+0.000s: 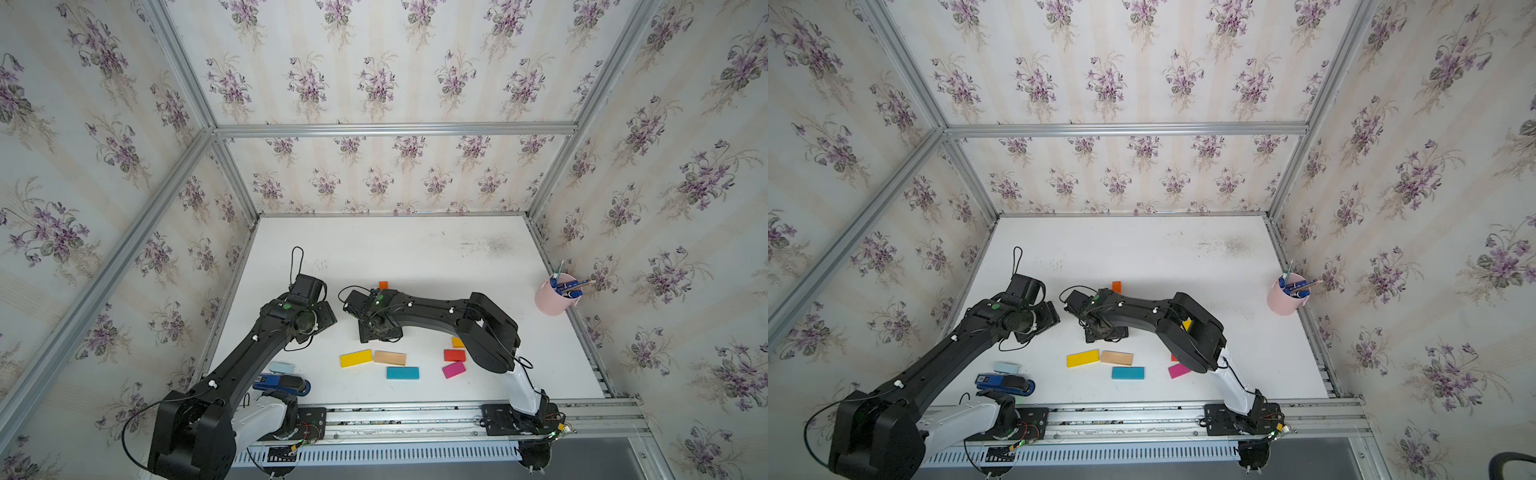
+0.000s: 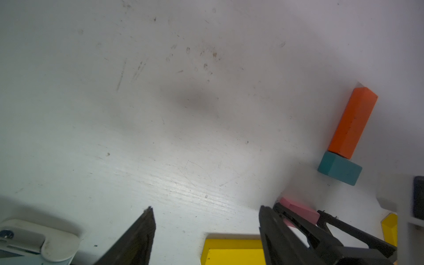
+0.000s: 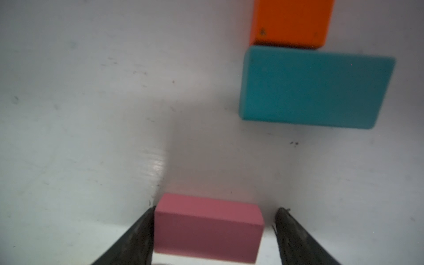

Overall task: Assemble the letter h with building blocks
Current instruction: Pick up the building block from the center of the board.

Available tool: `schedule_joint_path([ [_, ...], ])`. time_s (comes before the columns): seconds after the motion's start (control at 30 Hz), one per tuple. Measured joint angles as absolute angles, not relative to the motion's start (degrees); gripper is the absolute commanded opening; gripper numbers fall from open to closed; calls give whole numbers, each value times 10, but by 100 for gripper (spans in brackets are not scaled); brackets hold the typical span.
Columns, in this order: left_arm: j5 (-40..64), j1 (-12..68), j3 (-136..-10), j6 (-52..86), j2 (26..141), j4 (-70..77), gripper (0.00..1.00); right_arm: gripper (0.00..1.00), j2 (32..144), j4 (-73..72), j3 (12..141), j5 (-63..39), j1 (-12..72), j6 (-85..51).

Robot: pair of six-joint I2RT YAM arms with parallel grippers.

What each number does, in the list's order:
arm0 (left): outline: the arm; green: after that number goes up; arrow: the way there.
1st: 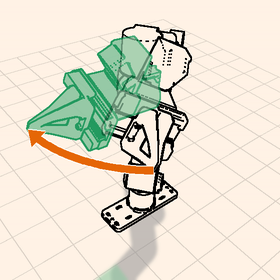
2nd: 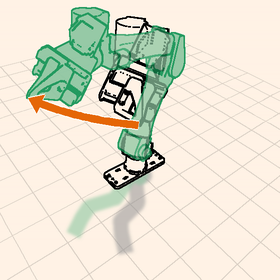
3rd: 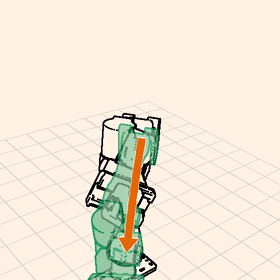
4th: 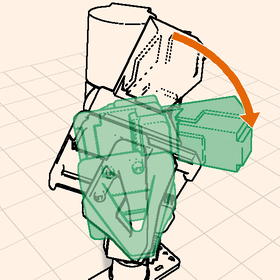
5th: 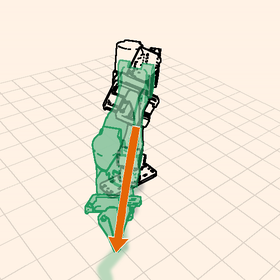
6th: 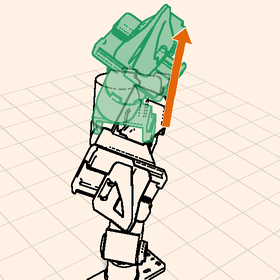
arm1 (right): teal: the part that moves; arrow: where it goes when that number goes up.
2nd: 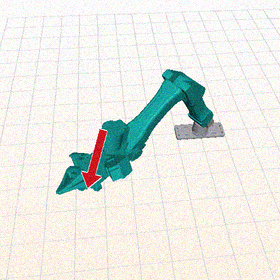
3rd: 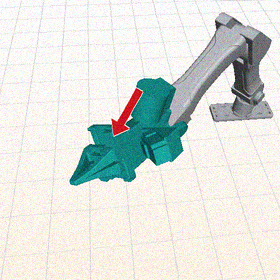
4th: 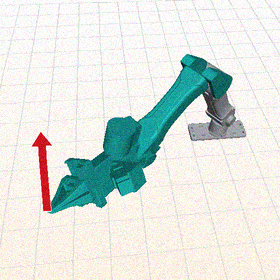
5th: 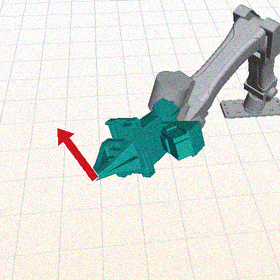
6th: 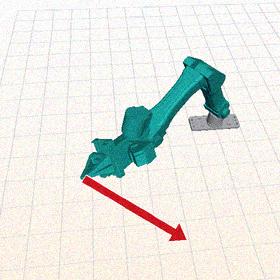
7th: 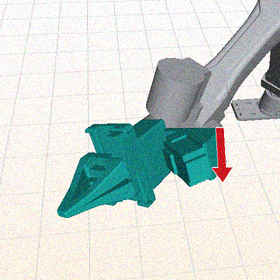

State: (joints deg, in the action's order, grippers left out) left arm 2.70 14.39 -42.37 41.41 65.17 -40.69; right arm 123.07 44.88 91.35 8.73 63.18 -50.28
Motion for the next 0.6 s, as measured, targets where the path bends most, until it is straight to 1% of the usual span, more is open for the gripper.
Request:
schedule_joint_path([
  [0.03, 27, 144, -424, 414, 653, -407, 74, 72, 1229, 446, 910, 89, 630, -506],
  [0.1, 27, 144, -424, 414, 655, -406, 74, 60, 1221, 437, 897, 90, 630, -505],
  [0.13, 27, 144, -424, 414, 656, -406, 74, 56, 1218, 433, 892, 90, 629, -506],
  [0.23, 27, 144, -424, 414, 656, -406, 74, 47, 1206, 422, 880, 82, 626, -502],
  [0.3, 27, 144, -424, 413, 656, -406, 74, 46, 1192, 418, 872, 82, 626, -494],
  [0.43, 27, 144, -423, 413, 659, -405, 74, 45, 1131, 414, 853, 83, 615, -478],
  [0.6, 27, 144, -421, 413, 664, -403, 74, 44, 1058, 397, 811, 89, 559, -446],
])
